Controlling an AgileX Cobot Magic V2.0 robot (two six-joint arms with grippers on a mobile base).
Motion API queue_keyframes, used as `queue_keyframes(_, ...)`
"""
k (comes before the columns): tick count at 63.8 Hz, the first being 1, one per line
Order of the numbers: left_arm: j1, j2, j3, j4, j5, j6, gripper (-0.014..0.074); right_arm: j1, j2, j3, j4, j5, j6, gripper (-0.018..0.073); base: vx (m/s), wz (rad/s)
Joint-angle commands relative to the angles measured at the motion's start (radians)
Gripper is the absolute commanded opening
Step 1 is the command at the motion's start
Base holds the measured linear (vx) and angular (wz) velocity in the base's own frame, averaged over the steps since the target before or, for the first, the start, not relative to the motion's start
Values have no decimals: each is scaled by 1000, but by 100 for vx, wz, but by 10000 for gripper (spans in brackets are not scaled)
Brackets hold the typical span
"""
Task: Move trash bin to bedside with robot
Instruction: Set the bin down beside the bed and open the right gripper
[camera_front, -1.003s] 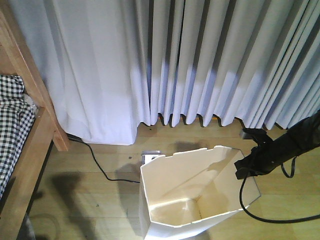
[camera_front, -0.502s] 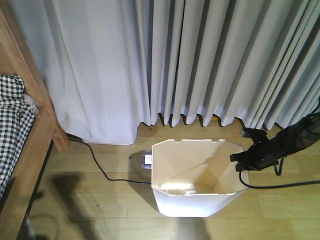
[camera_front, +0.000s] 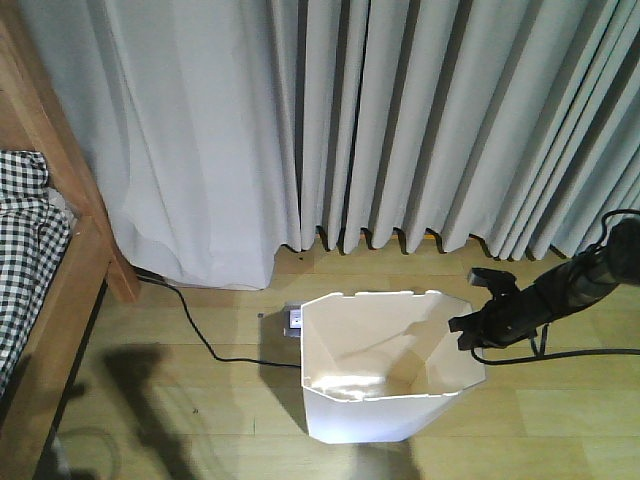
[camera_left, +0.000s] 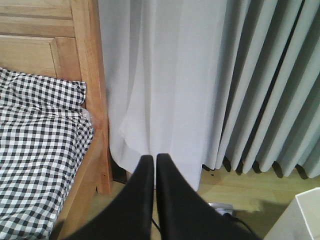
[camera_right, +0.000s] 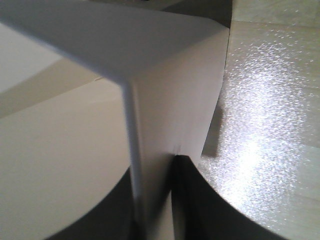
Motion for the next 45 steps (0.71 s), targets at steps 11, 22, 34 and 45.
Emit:
queue_keyframes(11,-3,-14,3,-2,-66,-4,-6,9,-3,-128,36,168,58,-1,0,0)
queue_keyframes(22,-3,-14,3,-2,-66,-4,-6,46,44,-197,-50,178,117,0,0,0)
queue_keyframes(34,-3,-14,3,-2,-66,-4,-6,79,82,-248,-84,182,193,14,0,0)
queue_keyframes(45,-3,-14,3,-2,-66,-4,-6,79,93,-254,-81,154,197,29,0,0)
